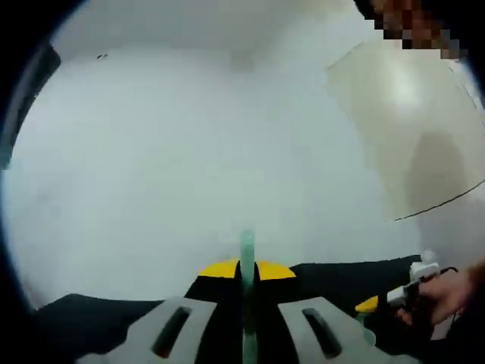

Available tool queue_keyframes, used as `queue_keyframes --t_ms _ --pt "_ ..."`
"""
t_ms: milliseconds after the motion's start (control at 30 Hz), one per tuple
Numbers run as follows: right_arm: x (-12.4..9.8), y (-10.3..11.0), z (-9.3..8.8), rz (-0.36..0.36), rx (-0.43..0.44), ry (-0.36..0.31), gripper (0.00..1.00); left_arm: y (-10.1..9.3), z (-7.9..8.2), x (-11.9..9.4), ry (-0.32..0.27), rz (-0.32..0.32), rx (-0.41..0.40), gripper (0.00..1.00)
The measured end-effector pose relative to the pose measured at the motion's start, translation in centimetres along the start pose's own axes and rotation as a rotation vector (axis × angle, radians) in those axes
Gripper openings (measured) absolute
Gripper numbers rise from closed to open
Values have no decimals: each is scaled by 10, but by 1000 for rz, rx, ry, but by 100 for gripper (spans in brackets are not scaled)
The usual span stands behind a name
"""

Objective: Pick up the broom and sweep the trash on the tabletop into the dustpan.

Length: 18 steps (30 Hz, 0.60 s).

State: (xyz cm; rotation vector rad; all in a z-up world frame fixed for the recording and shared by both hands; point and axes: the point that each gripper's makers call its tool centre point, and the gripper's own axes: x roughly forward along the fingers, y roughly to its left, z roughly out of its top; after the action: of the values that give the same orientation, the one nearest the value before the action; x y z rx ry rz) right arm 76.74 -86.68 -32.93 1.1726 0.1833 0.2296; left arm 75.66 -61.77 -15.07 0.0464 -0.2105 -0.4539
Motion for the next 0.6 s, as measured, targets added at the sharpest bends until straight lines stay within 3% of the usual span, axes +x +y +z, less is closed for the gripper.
queue_keyframes --t_ms 100,200,267,333,400,500,600 --pt "0 0 0 1 1 1 14 19 1 -36 8 79 -9 4" --pt "1 0 -2 -2 -17 14 14 27 -9 -62 83 145 27 4" --pt "1 0 -8 -9 -2 86 14 24 -15 -72 101 148 -8 5" --pt "2 -1 -9 -5 48 133 14 23 -21 -78 108 174 -30 4" --pt "5 -3 -3 -4 63 148 13 16 -30 -77 135 155 -98 4" --pt "5 -2 -1 7 72 203 13 17 -34 -77 152 188 -29 4" --pt "1 3 5 21 55 243 12 16 -34 -75 125 197 -27 4"
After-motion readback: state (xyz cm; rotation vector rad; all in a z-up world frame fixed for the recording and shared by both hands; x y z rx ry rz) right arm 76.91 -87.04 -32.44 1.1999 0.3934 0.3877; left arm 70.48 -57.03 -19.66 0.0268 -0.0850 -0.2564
